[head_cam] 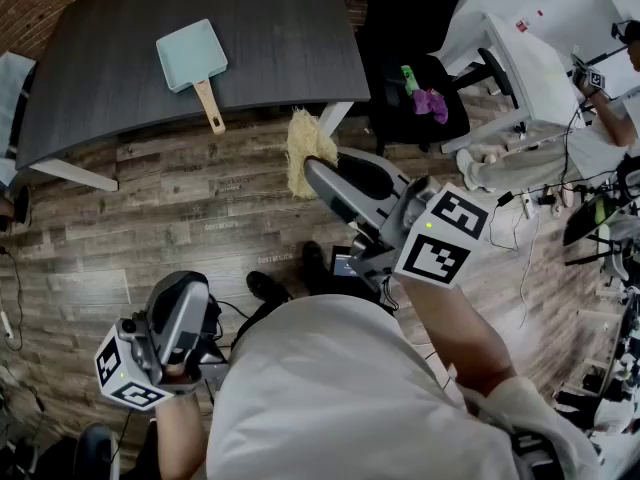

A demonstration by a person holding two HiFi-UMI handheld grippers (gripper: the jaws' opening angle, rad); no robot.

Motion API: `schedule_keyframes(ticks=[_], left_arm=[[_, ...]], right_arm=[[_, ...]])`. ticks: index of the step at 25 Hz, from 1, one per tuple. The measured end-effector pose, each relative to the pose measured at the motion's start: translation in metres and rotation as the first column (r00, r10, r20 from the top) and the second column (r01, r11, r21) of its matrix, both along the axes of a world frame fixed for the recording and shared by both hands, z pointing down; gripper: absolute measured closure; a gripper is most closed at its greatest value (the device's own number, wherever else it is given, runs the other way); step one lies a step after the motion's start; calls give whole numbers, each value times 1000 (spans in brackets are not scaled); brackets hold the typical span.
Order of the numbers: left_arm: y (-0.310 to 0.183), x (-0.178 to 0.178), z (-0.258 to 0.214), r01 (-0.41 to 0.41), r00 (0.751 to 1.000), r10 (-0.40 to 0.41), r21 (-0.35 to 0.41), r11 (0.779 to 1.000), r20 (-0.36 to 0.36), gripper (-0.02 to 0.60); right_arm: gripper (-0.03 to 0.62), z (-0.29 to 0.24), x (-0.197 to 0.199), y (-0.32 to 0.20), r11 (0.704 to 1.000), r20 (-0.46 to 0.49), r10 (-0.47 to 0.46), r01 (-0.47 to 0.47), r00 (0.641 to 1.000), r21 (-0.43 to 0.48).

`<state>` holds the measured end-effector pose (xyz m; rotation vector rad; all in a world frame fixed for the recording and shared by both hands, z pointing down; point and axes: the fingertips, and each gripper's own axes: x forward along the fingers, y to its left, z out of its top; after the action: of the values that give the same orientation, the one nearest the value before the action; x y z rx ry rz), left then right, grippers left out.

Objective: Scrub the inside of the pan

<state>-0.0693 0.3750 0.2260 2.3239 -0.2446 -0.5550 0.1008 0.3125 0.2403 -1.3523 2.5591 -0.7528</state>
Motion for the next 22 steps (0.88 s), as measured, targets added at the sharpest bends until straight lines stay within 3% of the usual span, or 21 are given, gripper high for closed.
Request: schedule_keyframes(ticks=[15, 22], left_arm=[[5, 63, -7, -47, 999, 46, 39, 998, 10, 574], [-6, 63, -4, -13, 1000, 13, 9, 1000, 14, 574]], right_arm=[[526, 12, 46, 4, 1000, 3, -18, 18, 1000, -20], [526, 16, 52, -8, 999, -2, -20, 20, 1000, -29]])
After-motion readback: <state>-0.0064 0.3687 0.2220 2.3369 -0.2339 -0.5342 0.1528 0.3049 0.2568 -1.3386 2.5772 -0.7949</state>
